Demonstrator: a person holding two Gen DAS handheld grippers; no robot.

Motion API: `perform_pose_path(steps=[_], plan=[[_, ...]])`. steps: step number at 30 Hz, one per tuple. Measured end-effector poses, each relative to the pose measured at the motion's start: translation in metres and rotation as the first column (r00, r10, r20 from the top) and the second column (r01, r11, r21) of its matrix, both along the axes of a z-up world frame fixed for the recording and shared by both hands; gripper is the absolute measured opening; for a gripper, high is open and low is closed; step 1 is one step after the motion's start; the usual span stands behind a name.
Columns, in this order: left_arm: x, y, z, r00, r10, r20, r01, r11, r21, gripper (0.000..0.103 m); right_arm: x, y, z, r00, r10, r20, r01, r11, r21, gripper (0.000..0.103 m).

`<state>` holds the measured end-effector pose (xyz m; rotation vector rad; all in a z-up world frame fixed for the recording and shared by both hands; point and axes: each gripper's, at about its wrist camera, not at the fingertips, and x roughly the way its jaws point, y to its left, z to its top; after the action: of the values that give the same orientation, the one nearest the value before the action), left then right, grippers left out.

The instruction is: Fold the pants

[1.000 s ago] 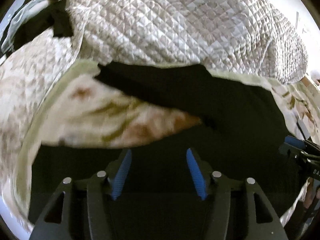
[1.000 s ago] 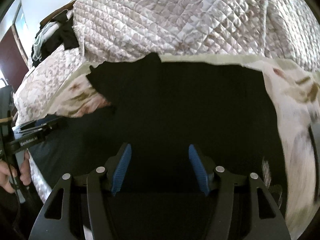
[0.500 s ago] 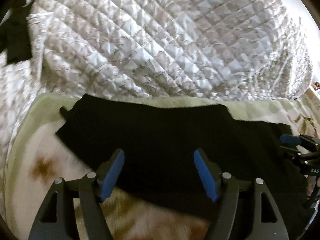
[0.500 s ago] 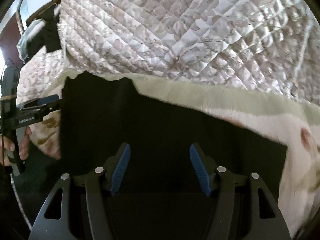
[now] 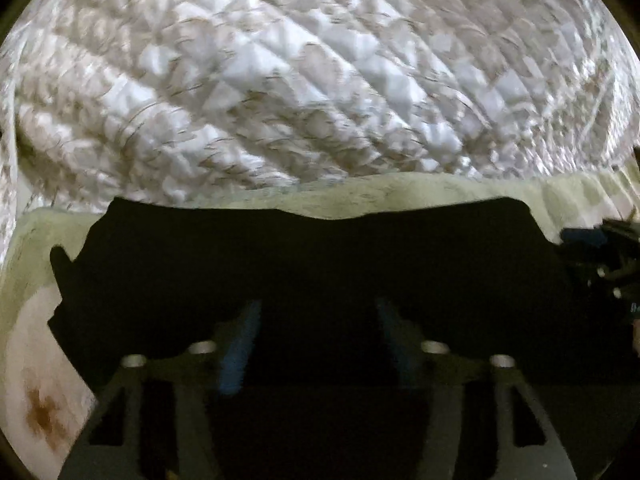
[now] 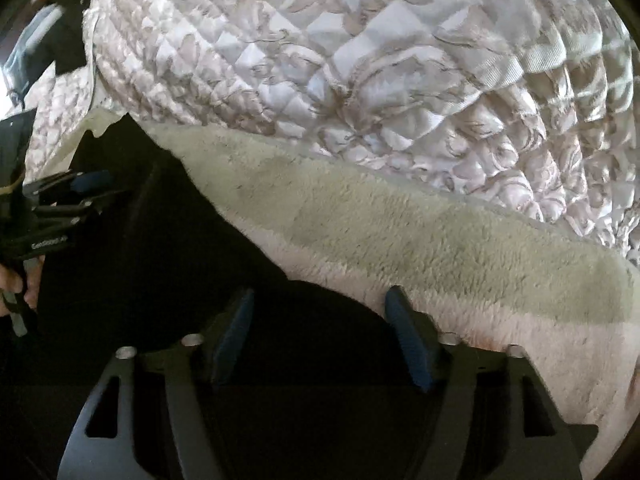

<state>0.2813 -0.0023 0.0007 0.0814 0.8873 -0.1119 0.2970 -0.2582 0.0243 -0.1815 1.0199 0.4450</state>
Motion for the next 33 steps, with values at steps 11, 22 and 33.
perform_pose_path(steps=[11, 22, 33], plan=[[-0.062, 0.015, 0.055, 0.992, 0.070, 0.109, -0.061, 0.995, -0.081, 0.004, -0.071, -0.002, 0.068, 0.989, 0.014, 0.150, -0.023, 0.998, 0.058, 0.007], [-0.231, 0.030, 0.066, 0.985, 0.125, 0.120, -0.097, 0.972, -0.214, 0.004, -0.258, -0.004, 0.082, 0.991, -0.016, 0.134, -0.013, 0.977, 0.212, 0.007], [-0.306, 0.045, 0.030, 0.985, 0.170, -0.027, -0.172, 0.955, -0.243, 0.009, -0.341, -0.029, 0.030, 0.988, -0.145, -0.053, 0.155, 0.927, 0.342, 0.031]])
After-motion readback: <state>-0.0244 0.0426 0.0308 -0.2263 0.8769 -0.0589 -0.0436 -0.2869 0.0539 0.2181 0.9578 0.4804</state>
